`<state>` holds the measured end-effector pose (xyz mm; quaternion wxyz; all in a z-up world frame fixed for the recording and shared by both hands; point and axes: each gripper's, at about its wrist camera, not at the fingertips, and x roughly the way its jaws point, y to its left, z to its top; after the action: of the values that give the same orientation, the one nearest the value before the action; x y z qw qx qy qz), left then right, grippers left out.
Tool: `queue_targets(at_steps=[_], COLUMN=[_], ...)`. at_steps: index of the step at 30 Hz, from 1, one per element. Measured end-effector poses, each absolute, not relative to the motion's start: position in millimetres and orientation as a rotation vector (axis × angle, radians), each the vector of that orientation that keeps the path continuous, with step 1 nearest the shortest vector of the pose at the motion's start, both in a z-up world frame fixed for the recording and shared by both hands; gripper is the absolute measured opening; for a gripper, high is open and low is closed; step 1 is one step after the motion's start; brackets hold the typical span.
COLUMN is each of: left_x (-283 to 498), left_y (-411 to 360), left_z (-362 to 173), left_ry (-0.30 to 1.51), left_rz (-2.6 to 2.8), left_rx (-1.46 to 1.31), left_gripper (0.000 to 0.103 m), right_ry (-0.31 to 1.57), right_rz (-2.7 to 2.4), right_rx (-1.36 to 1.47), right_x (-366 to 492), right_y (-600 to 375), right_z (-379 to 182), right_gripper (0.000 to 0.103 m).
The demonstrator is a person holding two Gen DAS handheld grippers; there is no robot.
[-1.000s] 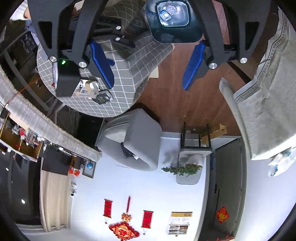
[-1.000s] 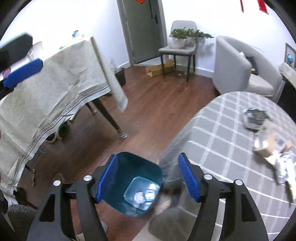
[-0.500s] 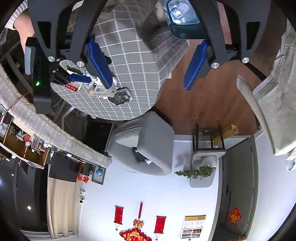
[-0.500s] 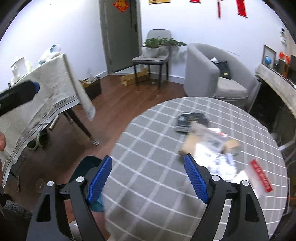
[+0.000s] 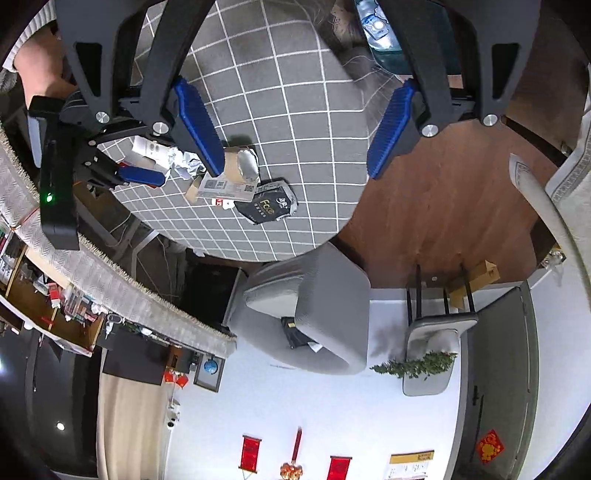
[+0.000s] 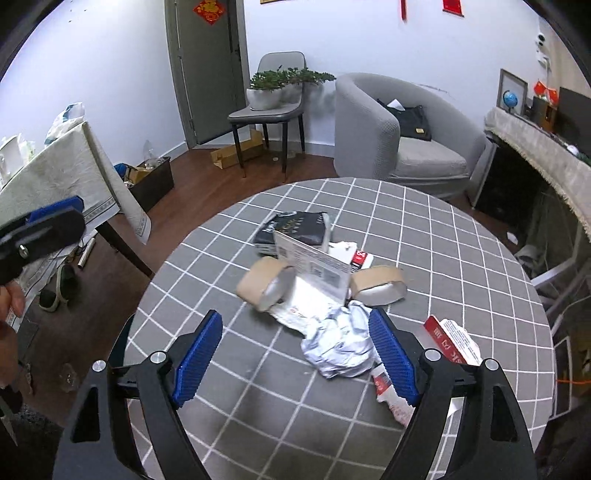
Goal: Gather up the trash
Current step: 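Grasp the tape roll with the left tool while the right tool grasps crumpled foil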
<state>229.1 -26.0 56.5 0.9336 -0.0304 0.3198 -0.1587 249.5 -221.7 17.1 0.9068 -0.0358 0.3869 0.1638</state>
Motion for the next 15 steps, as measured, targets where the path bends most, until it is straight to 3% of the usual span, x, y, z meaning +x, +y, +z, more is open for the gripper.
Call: queue_targets(at_steps=[4, 15], left_x=[242, 269], left_y=[-34, -54], left_z=[45, 24], left_ry=[0.684, 0.741], left_rz=[-0.333, -0.39], left_rx=[-0.054, -0.056], left_gripper=[0.082, 0.081], right_ry=[0.832, 0.919], right_rz=[0.342, 0.325], right_rx=[-0.052, -0.024], right_x=[263, 285], right_y=[-227, -247], right_z=[9, -8], right_gripper=[0.082, 0.064])
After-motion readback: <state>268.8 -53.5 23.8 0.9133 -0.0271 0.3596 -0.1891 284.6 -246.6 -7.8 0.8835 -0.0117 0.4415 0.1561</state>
